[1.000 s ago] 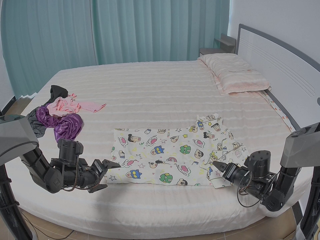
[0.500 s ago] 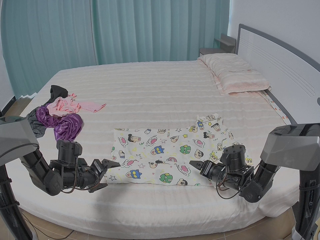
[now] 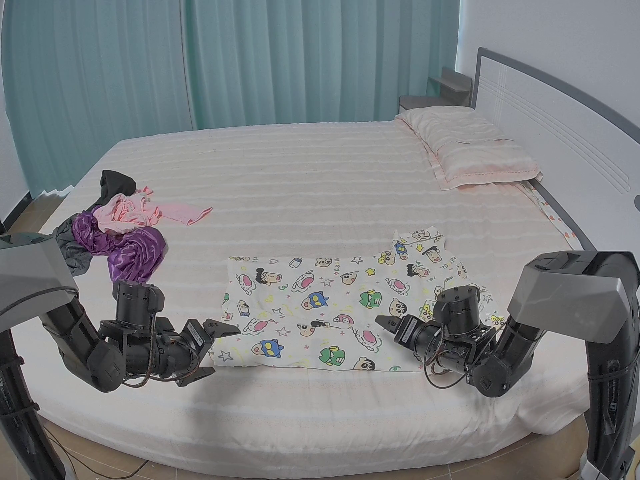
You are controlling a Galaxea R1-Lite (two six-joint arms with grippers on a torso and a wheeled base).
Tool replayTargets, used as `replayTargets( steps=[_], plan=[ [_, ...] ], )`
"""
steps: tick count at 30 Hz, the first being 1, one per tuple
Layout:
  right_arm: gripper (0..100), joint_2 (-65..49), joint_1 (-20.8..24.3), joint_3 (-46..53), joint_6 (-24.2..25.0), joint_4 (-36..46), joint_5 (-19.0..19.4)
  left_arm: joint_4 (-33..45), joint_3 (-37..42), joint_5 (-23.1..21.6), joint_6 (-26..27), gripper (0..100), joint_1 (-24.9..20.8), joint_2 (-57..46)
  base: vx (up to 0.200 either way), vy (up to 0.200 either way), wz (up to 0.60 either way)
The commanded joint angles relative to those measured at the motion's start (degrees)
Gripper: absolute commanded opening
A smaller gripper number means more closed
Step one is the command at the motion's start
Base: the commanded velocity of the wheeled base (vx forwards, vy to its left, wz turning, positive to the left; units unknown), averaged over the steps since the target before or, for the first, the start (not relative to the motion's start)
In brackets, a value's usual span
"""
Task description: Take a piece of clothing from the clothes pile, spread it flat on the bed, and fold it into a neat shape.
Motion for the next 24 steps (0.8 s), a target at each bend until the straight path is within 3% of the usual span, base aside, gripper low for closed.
replayTargets(
  steps=[1, 5, 12, 14, 24],
  plan=[
    [100, -8.45, 0.41, 2.63, 0.02, 2.72, 0.09, -0.03, 0.4, 0.01, -0.13, 100, 0.04, -0.33, 0.0, 0.0, 0.0],
    [100, -13.2, -0.82, 8.43, 0.55, 2.28, 0.0, -0.03, 0.31, -0.08, -0.56, 100, 0.3, -0.33, 0.0, 0.0, 0.0],
    [100, -15.31, -5.66, 20.03, 0.72, -7.91, 0.18, -0.03, 0.13, -0.08, -0.74, 100, 0.3, -0.33, 0.2, 0.0, 0.0],
    [100, -14.87, -6.62, 21.35, 0.63, -10.55, 0.53, -0.03, 0.13, -0.08, -0.74, 100, 0.21, -0.33, 0.2, 0.0, 0.0],
    [100, -12.94, -6.71, 21.61, 0.55, -11.43, 0.53, -0.12, -0.4, 0.01, -0.65, 100, 0.39, -0.07, 0.0, 0.0, 0.0]
  ],
)
